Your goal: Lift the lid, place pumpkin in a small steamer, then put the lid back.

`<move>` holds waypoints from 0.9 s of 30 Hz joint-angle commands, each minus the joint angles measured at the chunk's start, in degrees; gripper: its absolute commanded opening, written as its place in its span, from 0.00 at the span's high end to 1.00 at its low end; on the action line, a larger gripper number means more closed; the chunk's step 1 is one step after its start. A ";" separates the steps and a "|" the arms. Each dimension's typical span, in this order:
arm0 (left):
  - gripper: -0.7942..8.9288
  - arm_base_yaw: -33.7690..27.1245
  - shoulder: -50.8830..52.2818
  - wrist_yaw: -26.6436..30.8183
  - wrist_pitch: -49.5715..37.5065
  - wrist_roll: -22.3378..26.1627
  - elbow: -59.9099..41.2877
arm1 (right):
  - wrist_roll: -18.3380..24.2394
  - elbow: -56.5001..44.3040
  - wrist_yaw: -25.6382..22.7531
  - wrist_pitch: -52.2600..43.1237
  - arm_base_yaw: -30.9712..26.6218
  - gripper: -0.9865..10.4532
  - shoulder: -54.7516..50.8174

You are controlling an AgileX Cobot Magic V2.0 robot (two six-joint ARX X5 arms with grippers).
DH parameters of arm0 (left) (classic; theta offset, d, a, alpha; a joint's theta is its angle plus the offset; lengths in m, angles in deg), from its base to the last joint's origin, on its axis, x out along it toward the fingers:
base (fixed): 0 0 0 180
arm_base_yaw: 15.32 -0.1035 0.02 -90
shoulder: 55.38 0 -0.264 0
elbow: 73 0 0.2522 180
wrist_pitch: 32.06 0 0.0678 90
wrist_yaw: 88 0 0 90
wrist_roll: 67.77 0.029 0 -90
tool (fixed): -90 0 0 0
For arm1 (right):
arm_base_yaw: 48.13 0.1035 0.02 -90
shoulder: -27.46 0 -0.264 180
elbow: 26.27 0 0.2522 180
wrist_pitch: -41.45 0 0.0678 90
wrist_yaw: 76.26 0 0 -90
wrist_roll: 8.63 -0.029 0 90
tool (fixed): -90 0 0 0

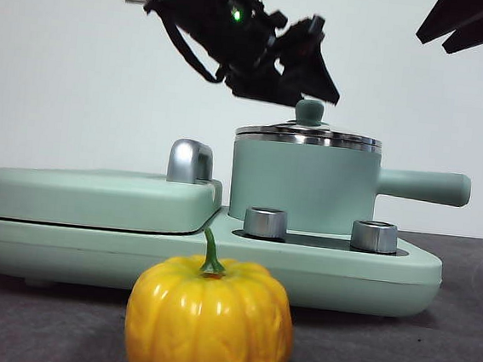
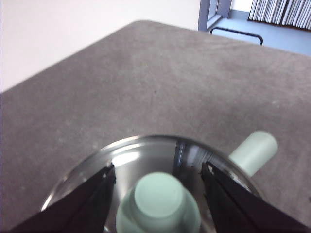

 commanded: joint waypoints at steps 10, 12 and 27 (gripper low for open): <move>0.71 0.48 -2.34 0.09 -0.22 -0.28 1.31 | -0.63 1.14 0.11 -0.55 0.31 0.64 0.37; 0.89 0.48 -2.34 0.15 -0.17 -0.28 1.31 | -0.63 1.11 0.11 -0.55 0.31 0.64 0.37; 0.90 0.46 0.70 0.20 -0.85 -0.28 2.21 | -0.63 1.14 0.11 -0.55 0.31 0.64 0.37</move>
